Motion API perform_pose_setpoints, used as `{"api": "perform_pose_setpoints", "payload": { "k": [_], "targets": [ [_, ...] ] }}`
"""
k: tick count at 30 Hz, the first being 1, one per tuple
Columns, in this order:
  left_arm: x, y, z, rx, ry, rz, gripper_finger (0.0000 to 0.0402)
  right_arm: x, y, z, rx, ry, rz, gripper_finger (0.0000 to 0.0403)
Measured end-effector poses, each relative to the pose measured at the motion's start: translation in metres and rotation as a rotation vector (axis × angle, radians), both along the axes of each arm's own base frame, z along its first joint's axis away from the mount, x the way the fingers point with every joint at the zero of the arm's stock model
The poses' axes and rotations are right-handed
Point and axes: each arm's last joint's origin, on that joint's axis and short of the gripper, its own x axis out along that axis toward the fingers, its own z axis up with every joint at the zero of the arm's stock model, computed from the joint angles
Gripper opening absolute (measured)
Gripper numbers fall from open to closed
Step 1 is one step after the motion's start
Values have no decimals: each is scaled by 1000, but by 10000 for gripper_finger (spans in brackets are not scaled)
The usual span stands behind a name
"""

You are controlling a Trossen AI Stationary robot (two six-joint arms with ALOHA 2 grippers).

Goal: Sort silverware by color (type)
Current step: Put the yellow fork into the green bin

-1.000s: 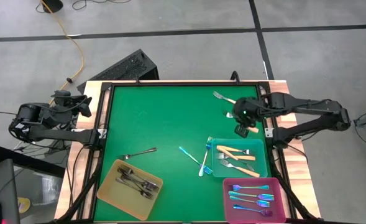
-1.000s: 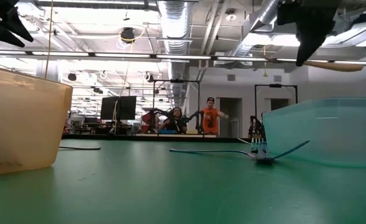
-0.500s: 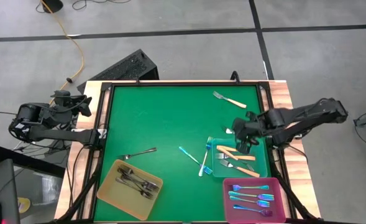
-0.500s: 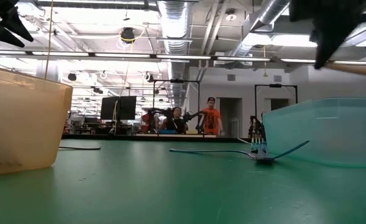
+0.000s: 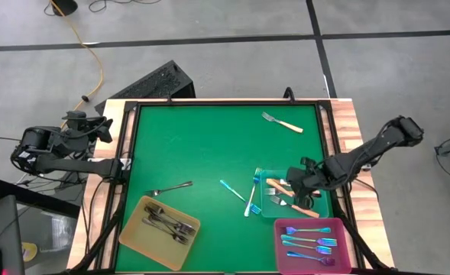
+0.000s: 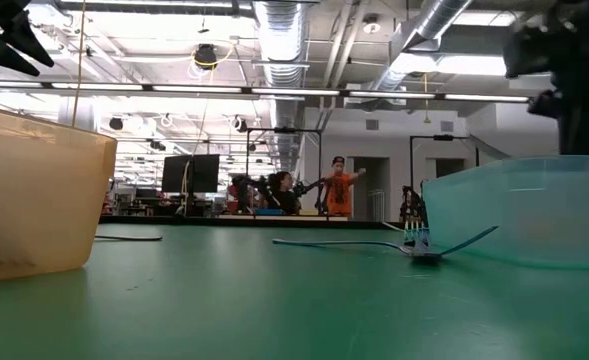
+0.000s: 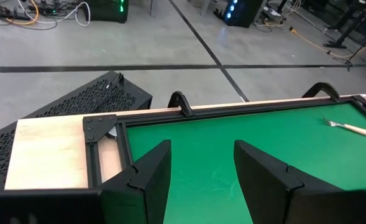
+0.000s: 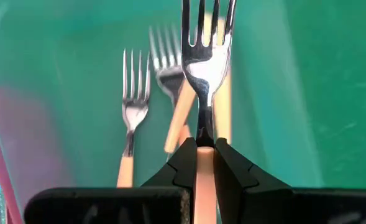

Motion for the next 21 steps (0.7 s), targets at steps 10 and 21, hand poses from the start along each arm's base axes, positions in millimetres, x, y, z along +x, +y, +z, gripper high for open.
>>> {"api": "perform_pose_setpoints", "payload": {
  "k": [10,21],
  "targets": [
    [0,0,0,-2,-8,6,158,-12,12,-36,101,0,-19,56],
    [0,0,0,6,-12,17,158,-9,18,-50,187,-68,48,56]
  ]
}}
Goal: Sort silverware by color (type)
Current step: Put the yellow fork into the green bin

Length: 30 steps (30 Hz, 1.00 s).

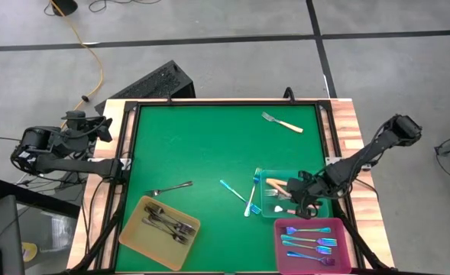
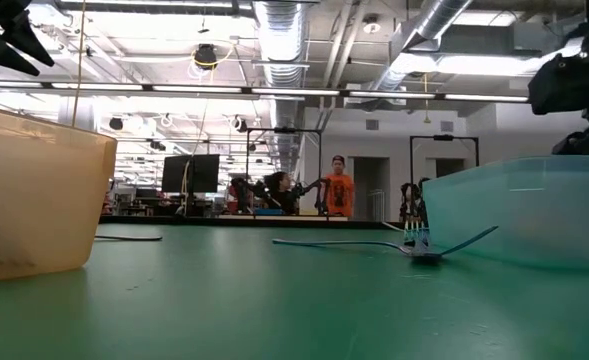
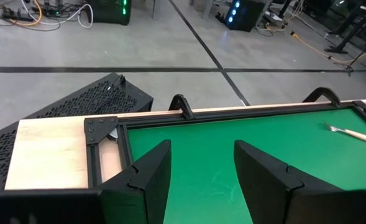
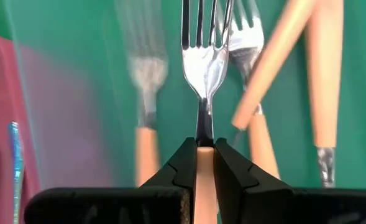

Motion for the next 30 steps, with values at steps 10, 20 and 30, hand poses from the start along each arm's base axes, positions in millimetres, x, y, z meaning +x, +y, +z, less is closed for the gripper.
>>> {"api": "perform_pose_setpoints", "payload": {
  "k": [10,20,30],
  "targets": [
    [-1,1,1,25,-18,38,158,-3,-4,-2,-45,35,31,56],
    [-1,1,1,25,-18,39,158,5,-13,-14,-112,102,-43,56],
    [-1,1,1,24,-18,37,158,27,-1,-23,-51,58,75,56]
  ]
}}
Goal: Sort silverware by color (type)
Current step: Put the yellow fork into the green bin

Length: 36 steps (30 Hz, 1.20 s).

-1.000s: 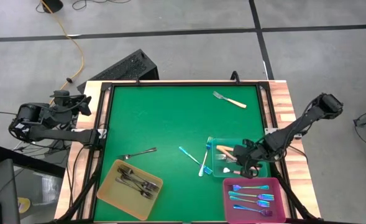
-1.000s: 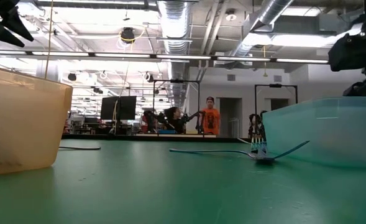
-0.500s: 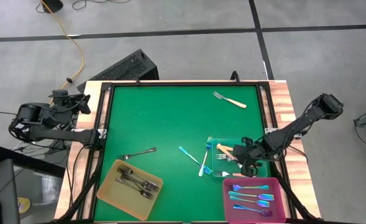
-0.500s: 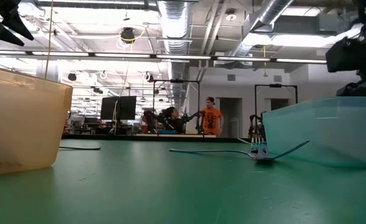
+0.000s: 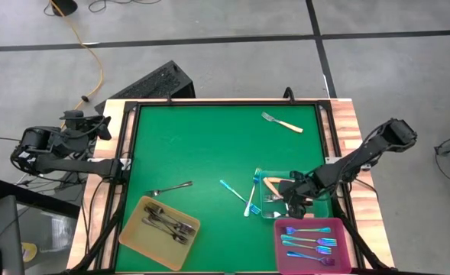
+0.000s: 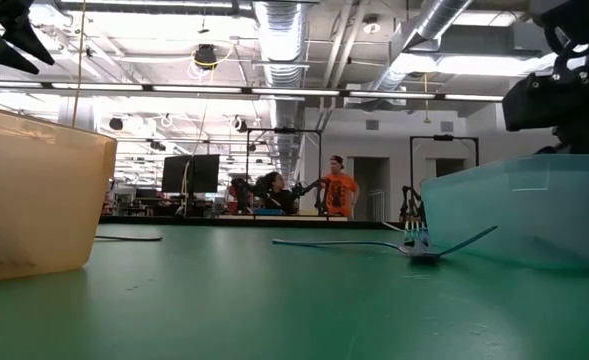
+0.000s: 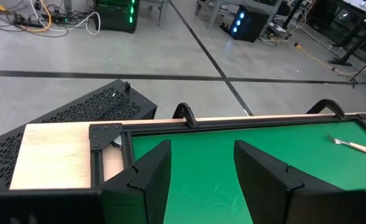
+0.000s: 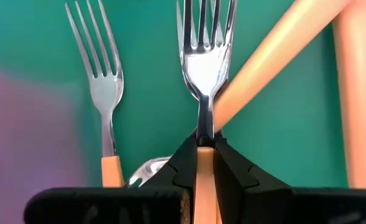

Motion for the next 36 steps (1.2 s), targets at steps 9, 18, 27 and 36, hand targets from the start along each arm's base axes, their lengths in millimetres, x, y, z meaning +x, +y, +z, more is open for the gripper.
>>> {"api": "perform_pose_setpoints", "payload": {
  "k": [9,18,27,36],
  "targets": [
    [0,0,0,12,22,-9,158,0,1,2,-12,5,36,56],
    [0,0,0,13,23,-8,158,10,-3,29,-23,-30,81,56],
    [0,0,0,10,23,-11,158,11,-14,34,-117,4,78,56],
    [0,0,0,12,24,-10,158,8,-28,33,-211,62,37,56]
  ]
}}
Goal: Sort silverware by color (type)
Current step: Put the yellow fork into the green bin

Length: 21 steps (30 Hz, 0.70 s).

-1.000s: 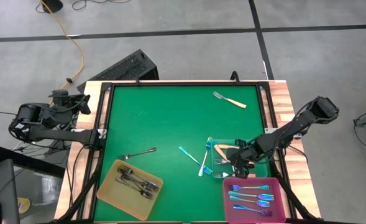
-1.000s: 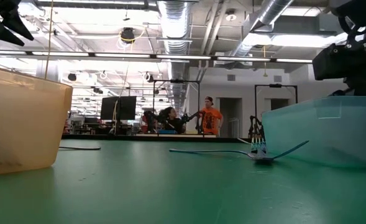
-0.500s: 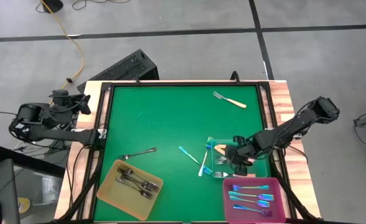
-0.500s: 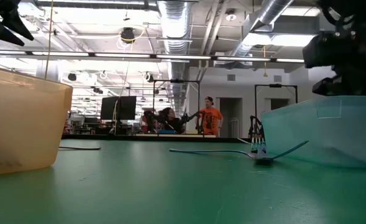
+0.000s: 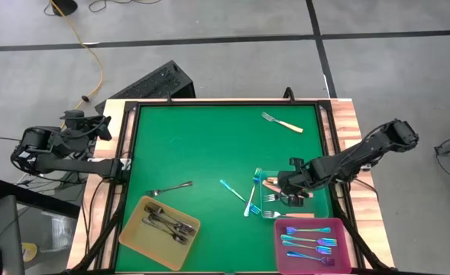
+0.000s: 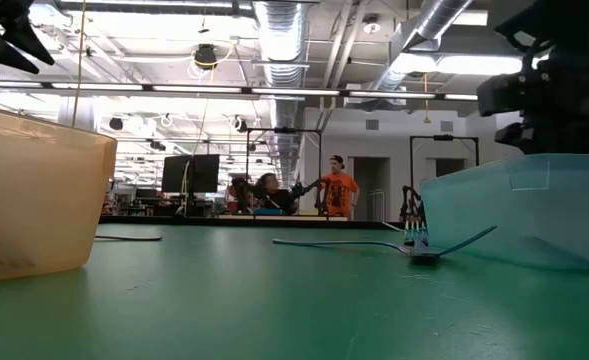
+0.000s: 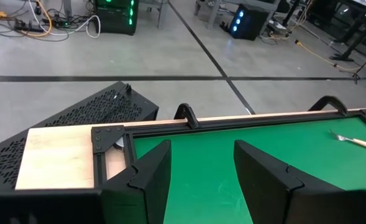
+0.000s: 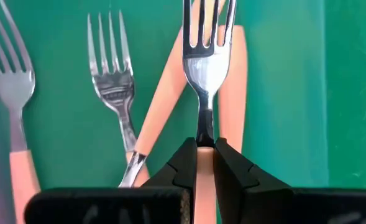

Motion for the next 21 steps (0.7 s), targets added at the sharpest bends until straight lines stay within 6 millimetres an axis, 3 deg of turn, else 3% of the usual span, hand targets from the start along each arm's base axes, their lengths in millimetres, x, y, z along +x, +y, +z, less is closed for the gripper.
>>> {"api": "perform_pose_setpoints", "payload": {
  "k": [21],
  "targets": [
    [0,0,0,17,0,15,158,-15,-6,-32,-9,21,-17,56]
  ]
}}
